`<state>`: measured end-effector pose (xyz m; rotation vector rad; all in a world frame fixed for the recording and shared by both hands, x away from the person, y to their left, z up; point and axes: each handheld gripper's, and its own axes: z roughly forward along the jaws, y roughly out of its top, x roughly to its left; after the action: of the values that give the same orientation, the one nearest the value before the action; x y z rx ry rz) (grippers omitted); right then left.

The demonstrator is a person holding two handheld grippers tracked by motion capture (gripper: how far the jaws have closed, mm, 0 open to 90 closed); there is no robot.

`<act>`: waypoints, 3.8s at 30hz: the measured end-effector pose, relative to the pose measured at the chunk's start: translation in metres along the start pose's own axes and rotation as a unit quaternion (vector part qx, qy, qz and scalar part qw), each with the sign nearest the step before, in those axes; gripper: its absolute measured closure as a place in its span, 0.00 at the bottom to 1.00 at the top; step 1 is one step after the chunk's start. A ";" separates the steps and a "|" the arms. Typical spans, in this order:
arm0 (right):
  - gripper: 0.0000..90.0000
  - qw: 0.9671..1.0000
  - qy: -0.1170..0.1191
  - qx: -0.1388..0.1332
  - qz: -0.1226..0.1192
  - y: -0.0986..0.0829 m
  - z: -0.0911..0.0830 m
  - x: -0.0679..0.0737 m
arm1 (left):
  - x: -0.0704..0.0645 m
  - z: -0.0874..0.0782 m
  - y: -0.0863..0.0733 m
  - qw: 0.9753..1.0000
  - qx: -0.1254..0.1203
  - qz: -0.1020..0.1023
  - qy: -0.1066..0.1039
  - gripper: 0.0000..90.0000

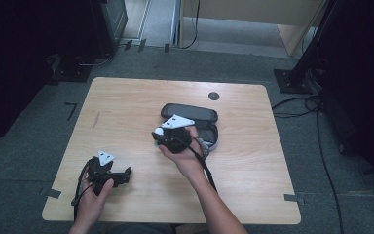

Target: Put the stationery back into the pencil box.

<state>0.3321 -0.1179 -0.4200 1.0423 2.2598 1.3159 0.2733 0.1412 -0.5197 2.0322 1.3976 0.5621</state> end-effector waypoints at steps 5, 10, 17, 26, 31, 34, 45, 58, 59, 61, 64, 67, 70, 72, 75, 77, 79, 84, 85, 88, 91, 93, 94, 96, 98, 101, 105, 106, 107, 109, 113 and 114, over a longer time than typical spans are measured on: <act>0.72 0.999 -0.029 -0.011 0.014 0.006 -0.013 -0.022 | 0.000 0.000 0.000 1.000 0.001 0.000 0.000 0.00; 0.72 0.998 -0.053 -0.006 0.022 0.005 -0.012 -0.040 | 0.000 0.000 0.000 1.000 0.001 0.000 0.000 0.00; 0.72 0.997 -0.066 0.001 0.032 -0.002 0.003 -0.053 | 0.000 0.000 0.000 1.000 0.000 0.000 0.000 0.00; 0.72 0.997 -0.059 0.005 0.041 -0.009 0.026 -0.053 | 0.001 -0.001 0.000 1.000 0.001 0.000 -0.002 0.00; 0.72 0.998 -0.040 -0.004 0.044 -0.011 0.034 -0.051 | 0.001 0.000 0.000 1.000 0.001 0.001 -0.003 0.00; 0.72 0.999 -0.033 0.001 0.033 -0.013 0.037 -0.048 | 0.000 0.000 0.000 1.000 0.000 -0.001 -0.002 0.00; 0.68 0.997 -0.029 0.023 0.073 -0.022 0.033 -0.073 | 0.000 0.000 0.000 1.000 0.000 0.000 -0.001 0.00; 0.65 0.992 -0.062 0.039 0.101 -0.040 0.030 -0.097 | 0.000 0.000 0.000 1.000 0.000 0.000 0.000 0.00; 0.65 0.992 -0.063 0.040 0.101 -0.041 0.029 -0.098 | 0.000 0.000 0.000 1.000 0.000 0.000 0.000 0.00; 0.65 0.992 -0.066 0.040 0.103 -0.043 0.028 -0.099 | 0.000 0.000 0.000 1.000 0.000 0.000 0.000 0.00; 0.65 0.992 -0.070 0.039 0.102 -0.045 0.026 -0.100 | 0.000 0.000 0.000 1.000 0.000 0.000 0.000 0.00; 0.65 0.991 -0.072 0.036 0.103 -0.047 0.023 -0.101 | 0.000 0.000 0.000 1.000 0.000 0.000 -0.001 0.00; 0.64 0.992 -0.075 0.034 0.099 -0.049 0.017 -0.102 | 0.000 0.000 0.000 1.000 0.000 0.000 0.000 0.00; 0.62 0.991 -0.079 0.034 0.099 -0.050 0.013 -0.102 | 0.000 0.000 0.000 1.000 0.000 0.000 0.000 0.00; 0.60 0.992 -0.080 0.032 0.094 -0.052 0.007 -0.101 | 0.000 0.000 0.000 1.000 0.000 0.000 0.000 0.00; 0.57 0.992 -0.081 0.028 0.091 -0.055 0.000 -0.101 | 0.000 0.000 0.000 1.000 0.001 0.000 0.000 0.00; 0.54 0.992 -0.080 0.026 0.094 -0.057 -0.007 -0.100 | 0.000 0.000 0.000 1.000 0.001 0.000 0.000 0.00; 0.46 0.992 -0.077 0.023 0.100 -0.063 -0.024 -0.095 | 0.000 0.000 0.000 1.000 0.001 0.001 0.000 0.00; 0.44 0.992 -0.076 0.024 0.098 -0.065 -0.027 -0.094 | 0.000 0.000 0.000 1.000 0.001 0.001 0.000 0.00; 0.38 0.992 -0.086 0.028 0.090 -0.070 -0.038 -0.090 | 0.000 0.000 0.000 1.000 0.001 0.000 0.000 0.00; 0.29 0.990 -0.102 0.032 0.087 -0.074 -0.046 -0.087 | 0.000 0.000 0.000 1.000 0.001 0.000 0.000 0.00; 0.18 0.989 -0.111 0.035 0.090 -0.076 -0.052 -0.086 | 0.000 0.000 0.000 1.000 0.001 0.001 0.000 0.00; 0.15 0.988 -0.116 0.037 0.093 -0.077 -0.055 -0.086 | 0.000 0.000 0.000 1.000 0.001 0.000 0.000 0.00; 0.11 0.986 -0.128 0.040 0.096 -0.081 -0.061 -0.084 | 0.000 0.000 0.000 1.000 0.001 0.001 0.000 0.00; 0.06 0.986 -0.129 0.048 0.099 -0.086 -0.066 -0.084 | 0.000 0.000 0.000 1.000 0.001 0.001 0.000 0.00; 0.00 0.985 -0.120 0.057 0.106 -0.093 -0.072 -0.084 | 0.000 0.000 0.000 1.000 0.001 0.001 0.000 0.00; 0.00 0.985 -0.127 0.055 0.105 -0.102 -0.082 -0.082 | 0.000 0.000 0.000 1.000 0.001 0.001 0.000 0.00; 0.00 0.985 -0.127 0.054 0.105 -0.105 -0.086 -0.083 | 0.000 0.000 0.000 1.000 0.001 0.001 0.000 0.00; 0.00 0.984 -0.127 0.052 0.109 -0.108 -0.089 -0.084 | 0.000 0.000 0.000 1.000 0.001 0.001 0.000 0.00; 0.00 0.984 -0.129 0.055 0.113 -0.114 -0.094 -0.085 | 0.000 0.000 0.000 1.000 0.001 0.001 0.000 0.00; 0.00 0.982 -0.135 0.062 0.117 -0.126 -0.104 -0.087 | 0.000 0.000 0.000 1.000 0.001 0.001 0.000 0.00; 0.00 0.981 -0.138 0.063 0.119 -0.129 -0.106 -0.088 | 0.000 0.000 0.000 1.000 0.001 0.001 0.000 0.00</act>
<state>0.2731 -0.2866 -0.4814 1.4781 2.0803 1.0440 0.2732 0.1411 -0.5195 2.0361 1.3973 0.5617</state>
